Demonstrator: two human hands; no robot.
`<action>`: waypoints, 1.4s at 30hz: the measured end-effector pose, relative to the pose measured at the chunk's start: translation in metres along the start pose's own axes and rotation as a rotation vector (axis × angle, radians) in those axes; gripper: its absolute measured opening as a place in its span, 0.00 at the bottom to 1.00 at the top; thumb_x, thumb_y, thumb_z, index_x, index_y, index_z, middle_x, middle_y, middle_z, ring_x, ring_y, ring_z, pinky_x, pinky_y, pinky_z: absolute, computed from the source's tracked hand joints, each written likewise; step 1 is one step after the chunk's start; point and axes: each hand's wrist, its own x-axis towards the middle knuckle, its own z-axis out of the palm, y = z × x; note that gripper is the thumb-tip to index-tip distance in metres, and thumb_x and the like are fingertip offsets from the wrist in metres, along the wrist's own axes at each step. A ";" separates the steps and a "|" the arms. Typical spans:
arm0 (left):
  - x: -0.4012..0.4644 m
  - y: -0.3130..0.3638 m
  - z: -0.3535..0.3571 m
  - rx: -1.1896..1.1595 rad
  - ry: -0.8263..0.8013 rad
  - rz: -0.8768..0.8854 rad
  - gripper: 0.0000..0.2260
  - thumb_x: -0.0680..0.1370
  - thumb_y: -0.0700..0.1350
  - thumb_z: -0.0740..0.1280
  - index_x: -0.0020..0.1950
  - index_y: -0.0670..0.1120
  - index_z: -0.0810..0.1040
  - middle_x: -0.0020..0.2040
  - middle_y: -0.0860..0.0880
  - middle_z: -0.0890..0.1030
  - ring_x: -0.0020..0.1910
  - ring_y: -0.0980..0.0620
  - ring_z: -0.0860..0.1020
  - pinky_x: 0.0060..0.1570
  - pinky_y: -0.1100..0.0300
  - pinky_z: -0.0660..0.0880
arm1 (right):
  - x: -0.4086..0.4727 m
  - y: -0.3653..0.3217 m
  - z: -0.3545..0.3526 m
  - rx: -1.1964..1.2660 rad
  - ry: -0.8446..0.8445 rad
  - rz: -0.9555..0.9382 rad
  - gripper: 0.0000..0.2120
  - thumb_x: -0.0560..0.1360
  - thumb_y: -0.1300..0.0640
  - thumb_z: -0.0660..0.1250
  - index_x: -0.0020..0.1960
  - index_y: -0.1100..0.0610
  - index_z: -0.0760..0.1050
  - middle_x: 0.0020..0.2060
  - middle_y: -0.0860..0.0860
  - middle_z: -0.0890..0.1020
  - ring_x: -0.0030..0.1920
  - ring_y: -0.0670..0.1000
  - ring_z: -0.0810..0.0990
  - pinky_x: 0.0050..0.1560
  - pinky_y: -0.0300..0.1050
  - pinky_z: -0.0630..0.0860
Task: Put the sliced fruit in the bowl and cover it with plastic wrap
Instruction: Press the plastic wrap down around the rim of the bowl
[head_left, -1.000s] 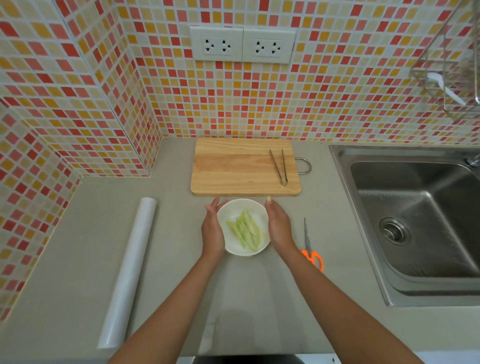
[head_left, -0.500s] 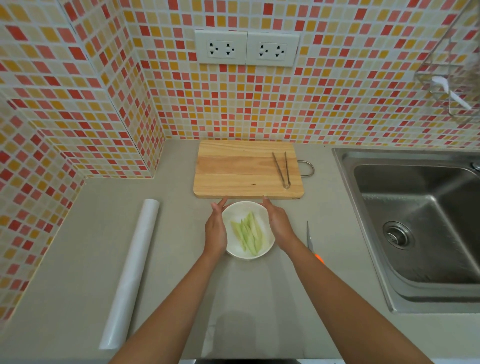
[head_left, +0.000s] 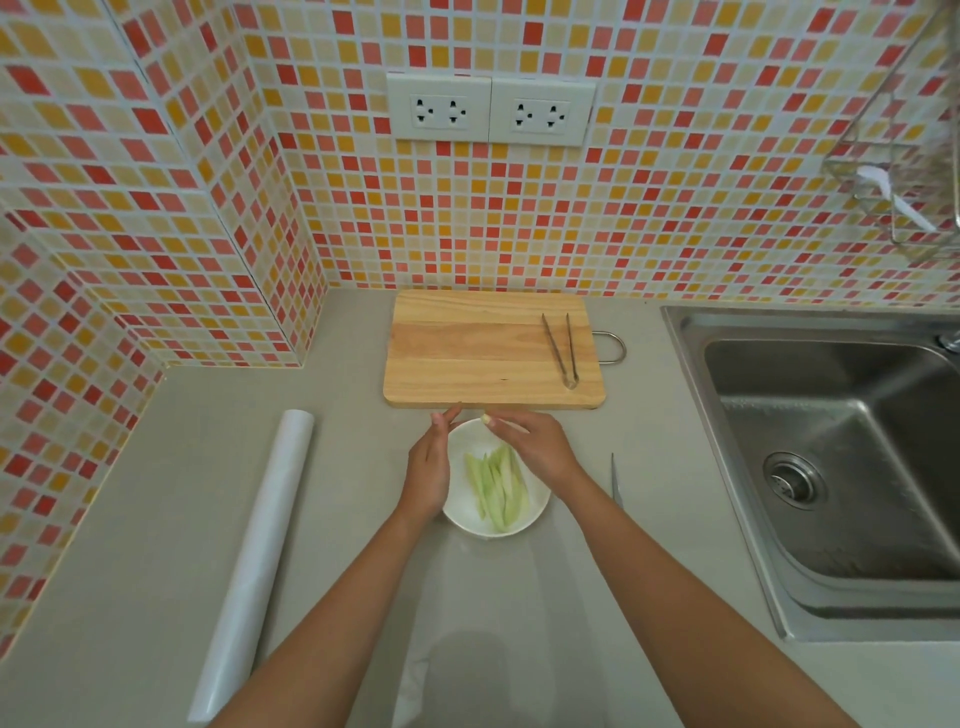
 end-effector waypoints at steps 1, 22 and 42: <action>0.000 0.000 0.000 0.000 0.001 0.000 0.30 0.77 0.67 0.46 0.70 0.56 0.73 0.67 0.51 0.77 0.67 0.52 0.73 0.71 0.49 0.67 | 0.002 0.002 0.001 0.019 0.011 -0.001 0.13 0.73 0.50 0.71 0.55 0.54 0.83 0.52 0.46 0.84 0.54 0.39 0.80 0.55 0.30 0.71; 0.000 0.006 0.000 0.027 0.093 -0.067 0.28 0.82 0.62 0.45 0.50 0.54 0.84 0.45 0.57 0.85 0.47 0.62 0.81 0.41 0.71 0.73 | 0.007 0.002 -0.003 0.243 0.149 0.314 0.14 0.79 0.55 0.61 0.39 0.61 0.77 0.35 0.56 0.77 0.37 0.53 0.75 0.38 0.43 0.70; -0.016 0.001 0.006 -0.151 0.253 -0.089 0.25 0.81 0.63 0.50 0.62 0.51 0.80 0.58 0.52 0.82 0.57 0.54 0.80 0.59 0.57 0.75 | 0.002 -0.005 0.013 0.118 0.159 0.132 0.29 0.81 0.41 0.50 0.47 0.57 0.85 0.47 0.51 0.86 0.52 0.47 0.82 0.59 0.42 0.73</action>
